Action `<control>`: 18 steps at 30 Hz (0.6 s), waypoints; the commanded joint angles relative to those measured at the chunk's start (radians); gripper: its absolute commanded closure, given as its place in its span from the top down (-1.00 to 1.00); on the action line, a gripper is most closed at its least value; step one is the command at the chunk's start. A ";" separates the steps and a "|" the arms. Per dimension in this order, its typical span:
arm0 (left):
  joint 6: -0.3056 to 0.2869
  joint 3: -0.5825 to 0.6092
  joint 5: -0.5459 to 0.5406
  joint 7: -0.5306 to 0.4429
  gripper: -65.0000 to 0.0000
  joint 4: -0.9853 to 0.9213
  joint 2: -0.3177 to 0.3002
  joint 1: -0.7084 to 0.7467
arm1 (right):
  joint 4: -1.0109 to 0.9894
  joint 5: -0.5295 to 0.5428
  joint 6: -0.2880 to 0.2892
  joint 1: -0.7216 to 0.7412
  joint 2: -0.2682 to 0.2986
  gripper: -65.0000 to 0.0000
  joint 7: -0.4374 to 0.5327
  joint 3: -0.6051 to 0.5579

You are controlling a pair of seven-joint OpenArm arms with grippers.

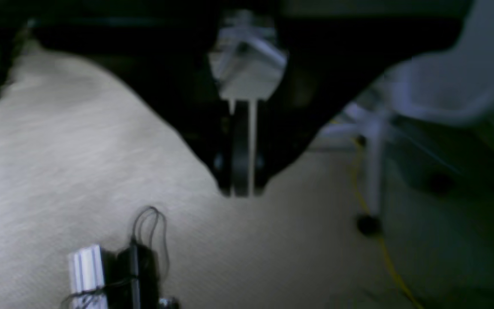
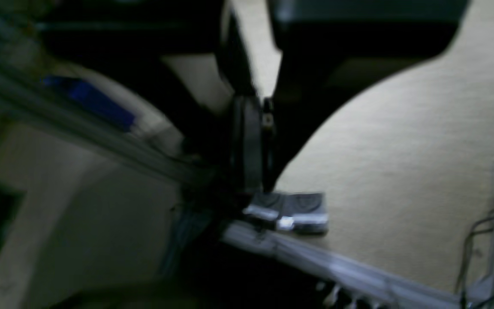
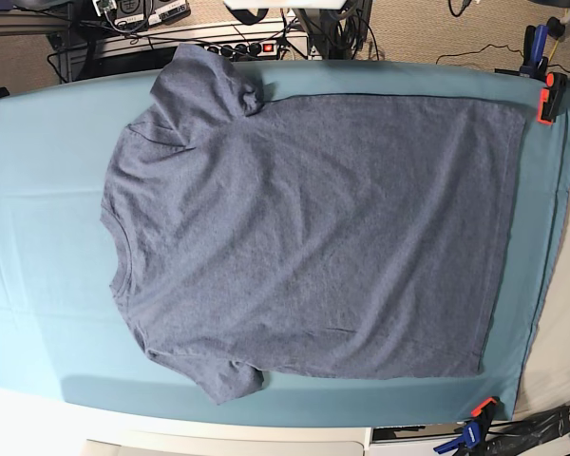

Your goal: Fold the T-shirt properly

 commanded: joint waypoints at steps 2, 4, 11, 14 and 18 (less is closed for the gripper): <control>0.003 -0.005 0.053 -0.004 -0.88 0.092 -0.023 0.053 | 0.080 -0.046 -0.068 -0.047 0.016 -1.00 0.016 0.005; 0.002 -0.005 0.087 0.008 -0.88 0.179 -0.030 0.088 | 0.149 -0.089 -0.114 -0.075 0.016 -1.00 0.029 0.005; 0.003 -0.005 0.127 0.111 -0.88 0.470 -0.064 0.165 | 0.295 -0.214 -0.342 -0.097 0.016 -1.00 0.034 0.005; 0.004 -0.005 0.199 0.135 -0.88 0.567 -0.086 0.178 | 0.323 -0.277 -0.431 -0.097 0.016 -1.00 0.035 0.005; 0.029 -0.005 0.260 0.147 -0.88 0.678 -0.120 0.177 | 0.345 -0.365 -0.515 -0.097 0.016 -1.00 0.045 0.005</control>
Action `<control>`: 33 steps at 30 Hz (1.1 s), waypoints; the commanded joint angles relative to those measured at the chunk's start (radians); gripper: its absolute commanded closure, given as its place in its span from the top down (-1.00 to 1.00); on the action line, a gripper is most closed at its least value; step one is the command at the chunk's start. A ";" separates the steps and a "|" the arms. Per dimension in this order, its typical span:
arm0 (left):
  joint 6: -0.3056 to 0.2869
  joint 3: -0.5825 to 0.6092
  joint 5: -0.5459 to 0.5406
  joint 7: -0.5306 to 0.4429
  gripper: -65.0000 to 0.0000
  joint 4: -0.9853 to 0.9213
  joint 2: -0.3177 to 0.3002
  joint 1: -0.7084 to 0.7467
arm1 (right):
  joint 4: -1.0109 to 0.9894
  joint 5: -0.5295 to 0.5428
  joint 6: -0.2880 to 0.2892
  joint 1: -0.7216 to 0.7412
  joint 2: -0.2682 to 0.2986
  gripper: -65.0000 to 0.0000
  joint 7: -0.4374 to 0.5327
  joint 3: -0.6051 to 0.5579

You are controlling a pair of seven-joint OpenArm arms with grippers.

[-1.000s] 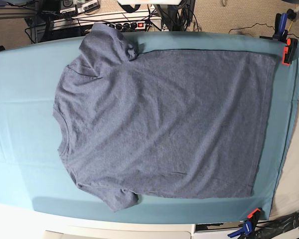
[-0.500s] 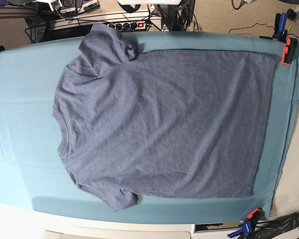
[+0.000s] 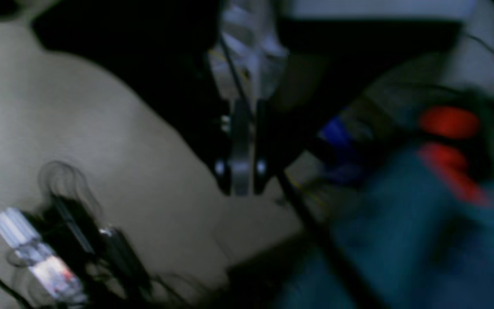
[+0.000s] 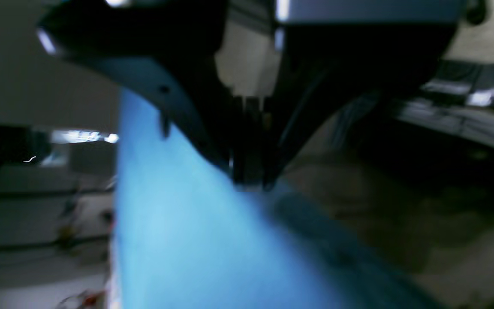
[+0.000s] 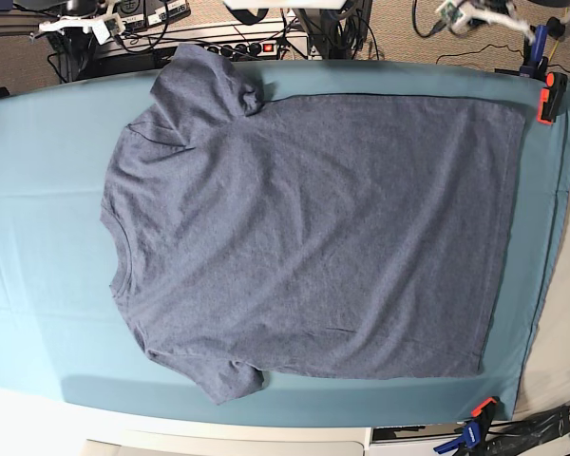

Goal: Fold the T-shirt properly
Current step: 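Move right gripper toward the shoulder by the collar, left toward hem corner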

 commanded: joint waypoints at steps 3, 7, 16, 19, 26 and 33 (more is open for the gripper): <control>0.066 -0.004 0.085 -0.006 -0.88 0.082 -0.032 0.014 | 0.012 -0.062 -0.070 -0.010 0.012 -1.00 0.041 0.006; 0.148 -0.004 0.217 -0.007 -0.88 0.125 -0.088 0.012 | 0.012 -0.150 -0.133 0.009 0.012 -1.00 0.063 0.006; 0.169 -0.004 0.280 -0.006 -0.62 0.125 -0.140 -0.125 | 0.012 -0.287 -0.216 0.113 0.016 -1.00 0.062 0.006; 0.169 -0.004 0.241 -0.006 -0.61 0.125 -0.140 -0.174 | 0.012 -0.286 -0.216 0.151 0.037 -1.00 0.062 0.003; 0.164 -0.004 0.195 -0.007 -0.61 0.124 -0.141 -0.211 | 0.012 -0.286 -0.216 0.211 0.117 -1.00 0.063 0.003; 0.161 -0.004 0.179 -0.006 -0.61 0.114 -0.152 -0.220 | 0.012 -0.285 -0.209 0.264 0.166 -1.00 0.060 0.003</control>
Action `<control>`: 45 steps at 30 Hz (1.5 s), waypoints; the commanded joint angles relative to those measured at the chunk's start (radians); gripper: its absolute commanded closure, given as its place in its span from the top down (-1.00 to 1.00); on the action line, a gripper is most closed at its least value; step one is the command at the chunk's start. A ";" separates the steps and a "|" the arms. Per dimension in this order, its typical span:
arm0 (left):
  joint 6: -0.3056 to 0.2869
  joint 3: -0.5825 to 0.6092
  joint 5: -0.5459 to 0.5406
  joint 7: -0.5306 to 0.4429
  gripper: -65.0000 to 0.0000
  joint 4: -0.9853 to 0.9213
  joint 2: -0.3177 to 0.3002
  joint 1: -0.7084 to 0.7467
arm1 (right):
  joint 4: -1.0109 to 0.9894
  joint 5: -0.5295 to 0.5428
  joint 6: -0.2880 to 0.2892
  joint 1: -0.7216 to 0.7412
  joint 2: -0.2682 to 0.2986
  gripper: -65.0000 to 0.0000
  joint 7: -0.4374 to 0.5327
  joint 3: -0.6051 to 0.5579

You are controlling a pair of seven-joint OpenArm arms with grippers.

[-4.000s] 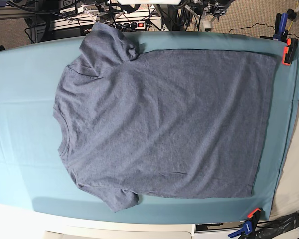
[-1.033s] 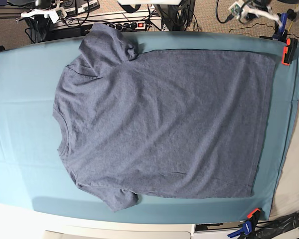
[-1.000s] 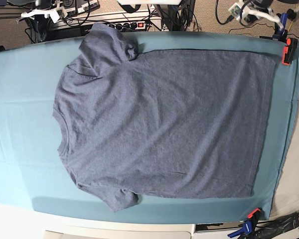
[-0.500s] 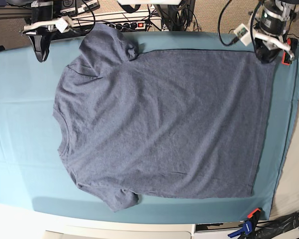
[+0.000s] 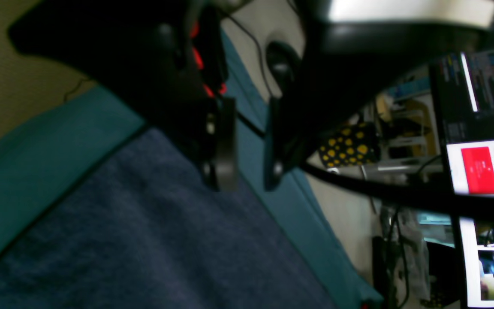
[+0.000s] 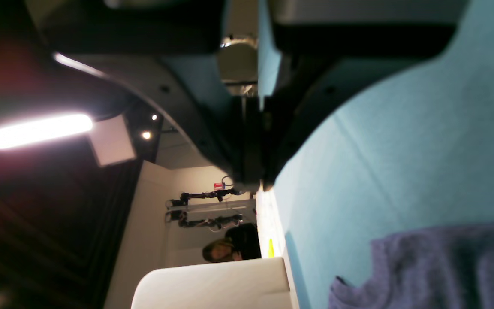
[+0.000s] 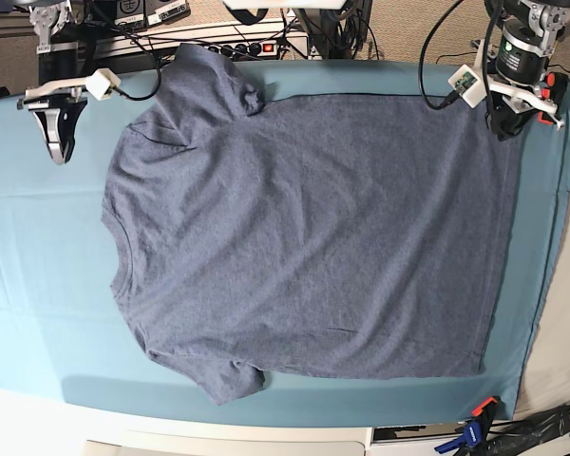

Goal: Fold the T-shirt properly
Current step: 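Move right gripper toward the shoulder by the collar, left toward hem corner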

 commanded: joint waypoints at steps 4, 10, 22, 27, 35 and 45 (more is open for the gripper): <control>0.012 -0.004 -0.002 -0.008 -0.61 0.012 -0.011 0.006 | 0.012 0.010 -0.018 0.008 0.018 -1.00 -0.004 -0.003; 0.013 -0.004 -0.002 -0.008 -0.61 0.012 -0.011 0.006 | 0.012 0.009 0.074 0.038 0.018 -1.00 -0.016 -0.050; 0.010 -0.004 -0.002 -0.008 -0.54 0.012 -0.012 0.006 | 0.012 0.000 0.242 0.121 0.019 -1.00 -0.075 -0.153; -0.050 -0.004 -0.010 -0.008 -0.34 0.012 -0.020 0.006 | 0.012 -0.040 0.352 0.121 0.054 -1.00 -0.077 -0.153; -0.064 -0.004 -0.018 -0.007 -0.32 0.012 -0.029 0.006 | 0.021 -0.010 0.344 0.121 0.137 -0.92 -0.155 -0.153; -0.064 -0.004 -0.018 0.011 -0.32 0.012 -0.042 0.006 | 0.319 0.026 0.521 0.113 0.232 -0.92 -0.401 -0.153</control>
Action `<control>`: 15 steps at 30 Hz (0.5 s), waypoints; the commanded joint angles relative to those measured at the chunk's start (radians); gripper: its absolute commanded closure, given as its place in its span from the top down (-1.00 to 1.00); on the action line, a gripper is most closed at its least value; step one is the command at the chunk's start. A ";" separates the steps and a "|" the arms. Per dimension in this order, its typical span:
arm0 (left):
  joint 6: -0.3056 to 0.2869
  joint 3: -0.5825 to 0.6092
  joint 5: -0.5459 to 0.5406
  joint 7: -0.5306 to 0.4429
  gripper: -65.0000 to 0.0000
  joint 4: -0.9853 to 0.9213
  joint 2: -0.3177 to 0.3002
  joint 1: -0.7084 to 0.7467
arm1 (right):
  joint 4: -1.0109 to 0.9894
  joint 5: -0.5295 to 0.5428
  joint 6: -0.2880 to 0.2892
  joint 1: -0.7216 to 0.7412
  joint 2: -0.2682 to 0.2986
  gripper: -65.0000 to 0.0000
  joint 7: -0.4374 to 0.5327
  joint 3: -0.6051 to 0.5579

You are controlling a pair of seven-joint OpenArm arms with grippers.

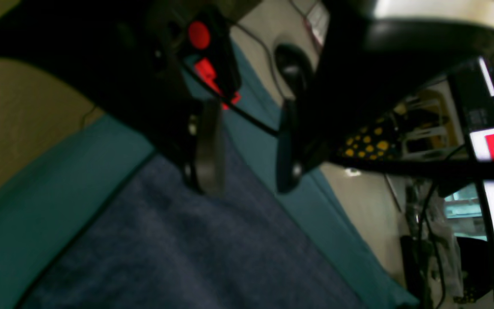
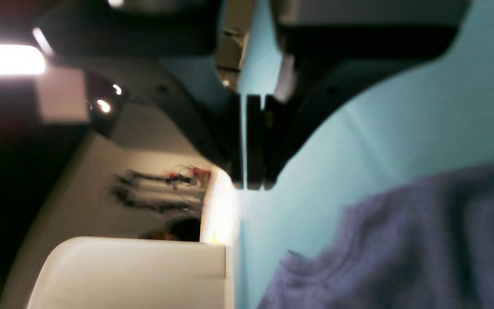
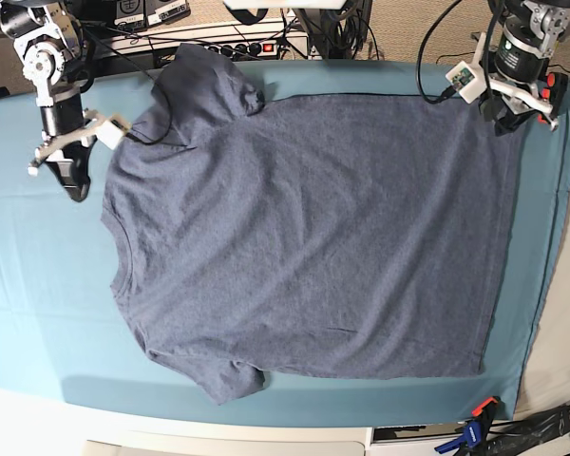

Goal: Fold the T-shirt properly
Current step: 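Move right gripper toward the shoulder by the collar, left toward hem corner, then lower the right gripper onto the shirt shoulder beside the collar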

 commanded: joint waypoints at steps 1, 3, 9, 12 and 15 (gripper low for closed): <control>0.014 -0.005 0.008 -0.009 -0.32 0.014 -0.010 0.006 | 0.053 0.023 0.037 0.000 0.027 -0.92 -0.011 0.008; 0.014 -0.005 0.008 -0.009 -0.32 0.014 -0.010 0.006 | 0.126 0.079 0.207 0.000 0.035 -0.92 -0.053 0.008; 0.005 -0.005 0.008 -0.010 -0.10 0.014 -0.010 0.008 | 0.254 0.211 0.460 0.000 0.035 -0.70 -0.174 0.008; -0.028 -0.005 0.008 -0.010 0.04 0.014 -0.010 0.009 | 0.277 0.273 0.529 0.000 0.035 -0.26 -0.232 0.008; -0.028 -0.005 0.008 -0.009 0.04 0.013 -0.010 0.009 | 0.280 0.285 0.526 0.000 0.035 -0.24 -0.262 0.008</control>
